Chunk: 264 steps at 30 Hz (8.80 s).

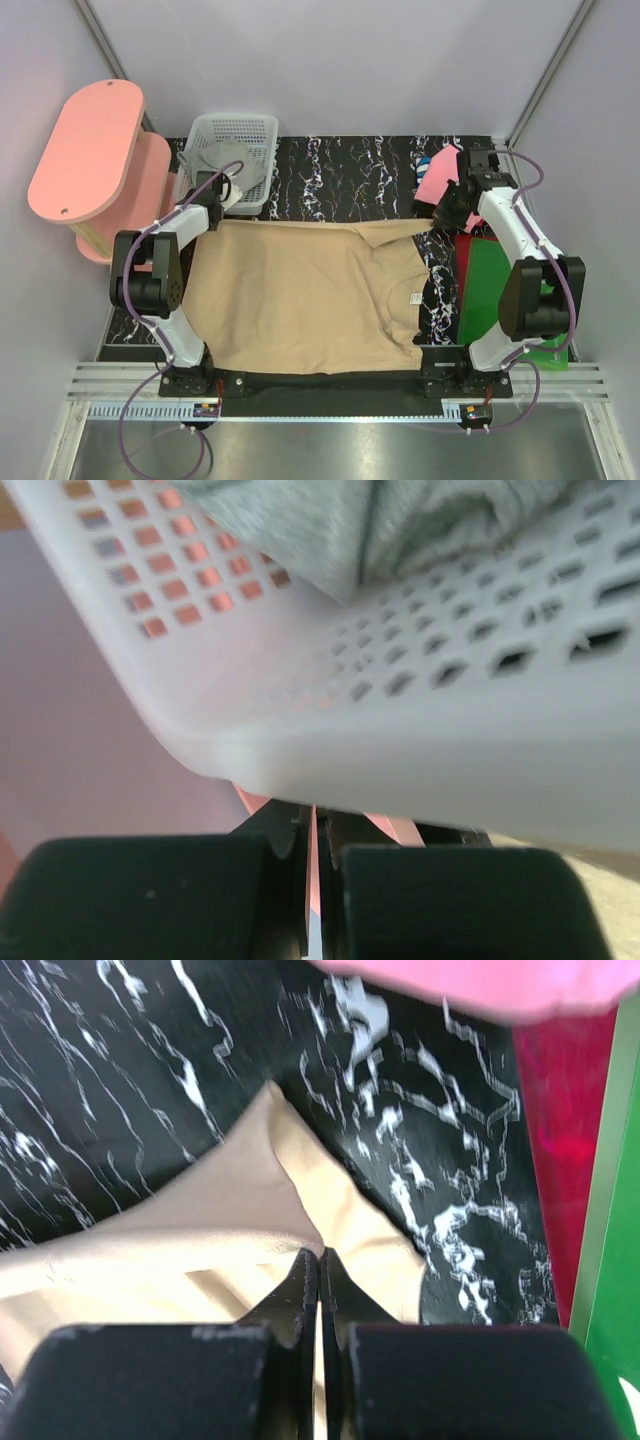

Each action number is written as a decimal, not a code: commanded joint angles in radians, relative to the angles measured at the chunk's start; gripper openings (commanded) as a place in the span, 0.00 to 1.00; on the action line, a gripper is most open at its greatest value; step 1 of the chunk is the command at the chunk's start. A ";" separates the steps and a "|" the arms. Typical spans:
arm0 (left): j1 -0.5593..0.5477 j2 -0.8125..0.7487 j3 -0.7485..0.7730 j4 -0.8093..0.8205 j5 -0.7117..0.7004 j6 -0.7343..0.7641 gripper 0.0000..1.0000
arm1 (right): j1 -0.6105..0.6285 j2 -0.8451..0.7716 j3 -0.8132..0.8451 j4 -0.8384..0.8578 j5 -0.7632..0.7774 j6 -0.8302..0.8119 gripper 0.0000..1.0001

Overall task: Fold and stack the t-shirts
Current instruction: Fold the flattened tshirt in 1/3 of the way, then grap the side of the flattened tshirt closest away from the robot with both arms

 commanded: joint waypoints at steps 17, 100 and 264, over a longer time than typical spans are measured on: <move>0.006 -0.228 -0.303 0.055 0.032 0.001 0.00 | 0.030 -0.296 -0.307 0.023 0.002 0.040 0.00; -0.075 -0.089 -0.211 -0.054 0.127 -0.159 0.42 | -0.025 0.373 0.090 0.029 0.022 0.060 0.50; 0.594 -0.454 -0.460 -0.586 0.527 0.177 0.00 | 0.838 -0.414 -0.667 -0.185 0.237 0.721 0.69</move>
